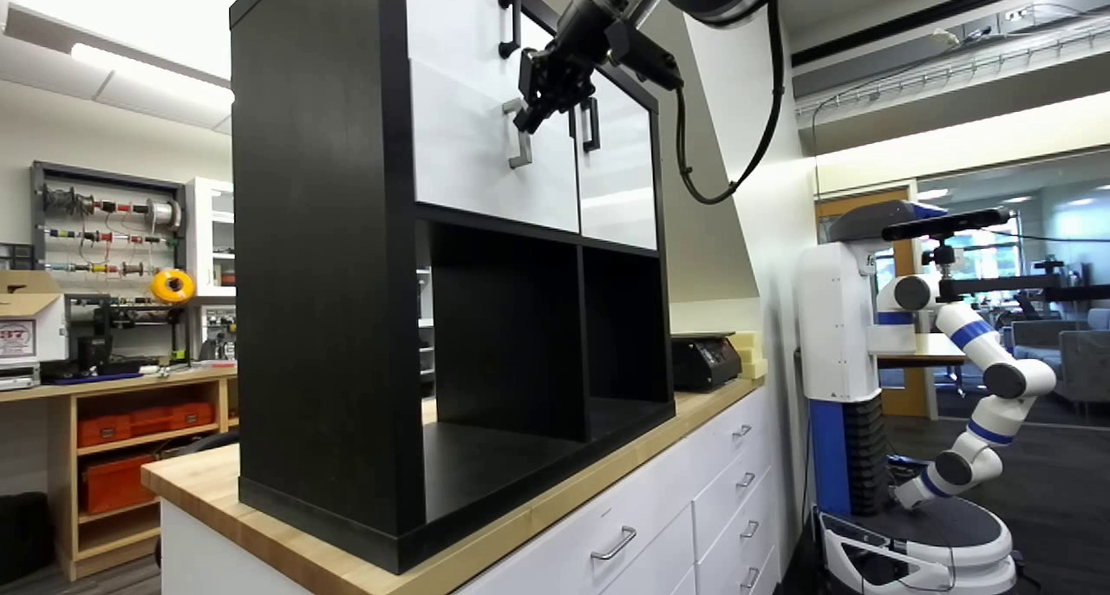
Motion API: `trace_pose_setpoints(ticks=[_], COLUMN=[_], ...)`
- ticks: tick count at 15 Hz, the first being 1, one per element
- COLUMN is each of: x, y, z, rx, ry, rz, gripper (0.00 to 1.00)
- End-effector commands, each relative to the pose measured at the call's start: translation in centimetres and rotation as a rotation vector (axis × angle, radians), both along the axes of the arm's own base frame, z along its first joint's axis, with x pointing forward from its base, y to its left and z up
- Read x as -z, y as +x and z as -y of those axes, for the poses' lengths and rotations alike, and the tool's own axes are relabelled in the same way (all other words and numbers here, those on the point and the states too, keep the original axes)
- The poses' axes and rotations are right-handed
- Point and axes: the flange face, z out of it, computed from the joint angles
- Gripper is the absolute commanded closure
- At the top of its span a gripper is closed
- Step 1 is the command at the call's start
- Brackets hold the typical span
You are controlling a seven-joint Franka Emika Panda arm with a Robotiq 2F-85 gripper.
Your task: Open the bottom drawer on the right
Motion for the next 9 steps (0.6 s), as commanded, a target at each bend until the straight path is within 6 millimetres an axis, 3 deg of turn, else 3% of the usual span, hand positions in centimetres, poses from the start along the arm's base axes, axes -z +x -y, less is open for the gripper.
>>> trace_pose_setpoints(ticks=[1, 9], x=[-0.3, 0.8], y=[-2.9, -7.0], z=[0.7, 0.8], rx=[0.015, 0.019], ry=[-0.004, 0.003], rz=[-0.005, -0.037], gripper=[0.93, 0.93])
